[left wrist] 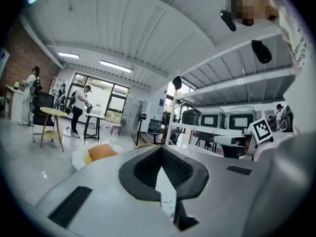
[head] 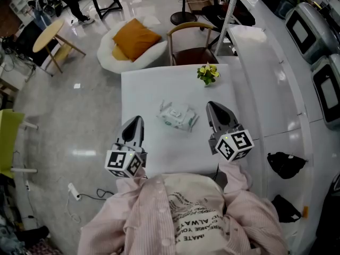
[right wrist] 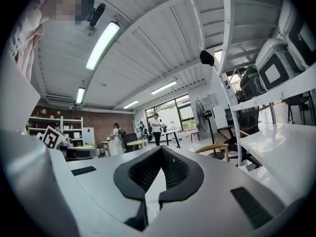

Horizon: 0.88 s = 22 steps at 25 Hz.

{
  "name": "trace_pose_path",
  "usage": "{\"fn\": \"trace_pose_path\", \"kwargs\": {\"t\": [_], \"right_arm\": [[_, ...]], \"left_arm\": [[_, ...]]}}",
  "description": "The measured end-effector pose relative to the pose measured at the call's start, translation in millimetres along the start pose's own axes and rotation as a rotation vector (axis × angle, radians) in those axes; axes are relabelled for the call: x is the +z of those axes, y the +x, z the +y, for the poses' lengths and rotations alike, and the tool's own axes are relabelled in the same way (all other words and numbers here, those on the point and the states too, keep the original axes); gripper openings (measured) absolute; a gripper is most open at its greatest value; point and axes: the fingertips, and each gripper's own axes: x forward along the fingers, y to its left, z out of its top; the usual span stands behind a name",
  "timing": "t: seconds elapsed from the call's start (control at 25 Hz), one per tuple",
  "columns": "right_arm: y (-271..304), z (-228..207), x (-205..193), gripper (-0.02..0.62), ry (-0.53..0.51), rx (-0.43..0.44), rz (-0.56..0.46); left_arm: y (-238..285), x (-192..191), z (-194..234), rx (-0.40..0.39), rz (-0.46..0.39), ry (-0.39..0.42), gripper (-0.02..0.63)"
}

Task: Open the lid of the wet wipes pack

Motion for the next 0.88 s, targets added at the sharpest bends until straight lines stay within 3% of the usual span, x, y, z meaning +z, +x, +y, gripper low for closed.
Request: {"fn": "trace_pose_path", "kwargs": {"t": [0.88], "right_arm": [[-7.8,-5.5,-9.5,-0.002,-0.033,-0.044,0.025]], "left_arm": [[-3.3,1.9,6.0,0.038,0.012,0.065,-0.002]]}}
